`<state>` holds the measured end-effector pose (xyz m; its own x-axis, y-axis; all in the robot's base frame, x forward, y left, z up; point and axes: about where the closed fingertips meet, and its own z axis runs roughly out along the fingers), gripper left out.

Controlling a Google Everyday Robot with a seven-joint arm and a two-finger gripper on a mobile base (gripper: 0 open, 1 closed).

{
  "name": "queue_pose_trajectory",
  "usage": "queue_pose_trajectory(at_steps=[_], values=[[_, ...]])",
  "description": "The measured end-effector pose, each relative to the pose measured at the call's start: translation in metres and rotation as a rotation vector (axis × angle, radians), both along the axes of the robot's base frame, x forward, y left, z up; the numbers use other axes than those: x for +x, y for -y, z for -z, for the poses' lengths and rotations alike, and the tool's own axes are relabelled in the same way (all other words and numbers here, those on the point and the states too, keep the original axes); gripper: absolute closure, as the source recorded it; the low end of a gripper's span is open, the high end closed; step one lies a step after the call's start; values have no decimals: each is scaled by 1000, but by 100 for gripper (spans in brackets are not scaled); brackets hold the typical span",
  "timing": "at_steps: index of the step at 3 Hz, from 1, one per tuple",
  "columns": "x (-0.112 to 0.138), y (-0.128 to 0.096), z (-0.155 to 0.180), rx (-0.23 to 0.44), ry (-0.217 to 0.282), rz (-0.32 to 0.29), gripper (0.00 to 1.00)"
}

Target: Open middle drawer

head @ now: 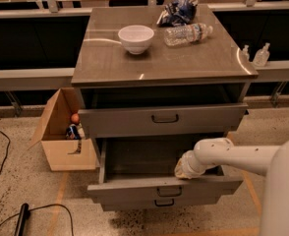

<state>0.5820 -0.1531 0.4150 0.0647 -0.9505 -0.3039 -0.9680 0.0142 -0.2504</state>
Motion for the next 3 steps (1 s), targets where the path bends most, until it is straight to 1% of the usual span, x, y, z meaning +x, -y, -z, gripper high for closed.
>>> queue_pose_trajectory(at_steps=[1,2,3], values=[[-58,-14,-7,41,-130,-36,100],[-58,-14,-7,41,-130,-36,100],[-84,-20,-11,60,-194,-48,100]])
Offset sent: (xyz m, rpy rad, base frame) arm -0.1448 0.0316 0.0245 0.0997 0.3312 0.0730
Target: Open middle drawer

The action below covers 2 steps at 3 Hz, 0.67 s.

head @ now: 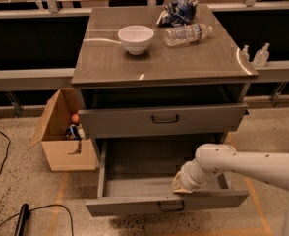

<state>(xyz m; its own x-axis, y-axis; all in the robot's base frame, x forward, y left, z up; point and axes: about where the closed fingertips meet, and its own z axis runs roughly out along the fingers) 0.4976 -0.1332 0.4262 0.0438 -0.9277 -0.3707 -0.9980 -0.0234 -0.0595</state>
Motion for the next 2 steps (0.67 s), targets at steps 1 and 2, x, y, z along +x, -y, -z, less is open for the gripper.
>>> queue_pose_trajectory(at_steps=[1,2], values=[[-26,-6,-3,18,-84,-20,100],[-42,-10,-5,24,-152,-45,100]])
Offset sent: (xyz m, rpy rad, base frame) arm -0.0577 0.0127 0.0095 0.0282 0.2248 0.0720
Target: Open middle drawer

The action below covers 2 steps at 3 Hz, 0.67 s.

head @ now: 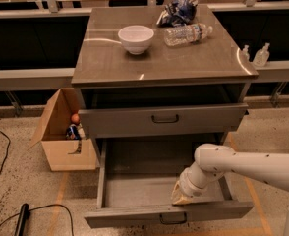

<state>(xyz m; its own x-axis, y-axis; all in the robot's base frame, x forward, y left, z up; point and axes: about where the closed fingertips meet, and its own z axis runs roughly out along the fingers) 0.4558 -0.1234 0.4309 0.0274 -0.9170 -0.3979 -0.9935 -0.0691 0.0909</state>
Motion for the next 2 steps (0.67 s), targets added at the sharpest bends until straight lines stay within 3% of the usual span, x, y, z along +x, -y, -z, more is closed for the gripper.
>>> queue_pose_trajectory(at_steps=[2], values=[[-27,-9,-4,23,-133,-74,100]])
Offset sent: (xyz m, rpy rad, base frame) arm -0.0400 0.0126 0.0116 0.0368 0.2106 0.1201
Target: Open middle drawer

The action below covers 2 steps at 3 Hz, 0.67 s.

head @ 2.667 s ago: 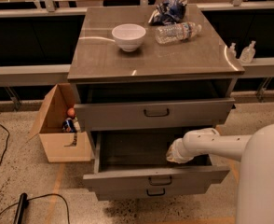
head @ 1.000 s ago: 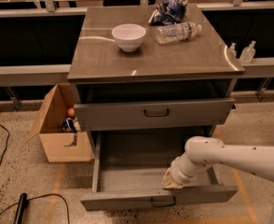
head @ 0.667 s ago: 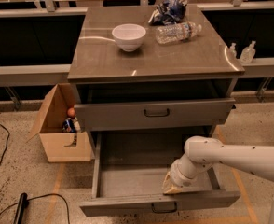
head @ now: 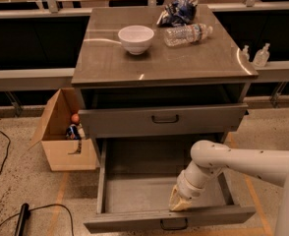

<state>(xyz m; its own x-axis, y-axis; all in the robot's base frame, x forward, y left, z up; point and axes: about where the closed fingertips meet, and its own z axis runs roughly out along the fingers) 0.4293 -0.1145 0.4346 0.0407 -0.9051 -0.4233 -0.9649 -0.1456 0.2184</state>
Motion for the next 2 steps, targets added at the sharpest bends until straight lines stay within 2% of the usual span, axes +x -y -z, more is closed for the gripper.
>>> queue_pose_trajectory(at_steps=[2], values=[[-31,-15,-9,38,-112,-62,100]])
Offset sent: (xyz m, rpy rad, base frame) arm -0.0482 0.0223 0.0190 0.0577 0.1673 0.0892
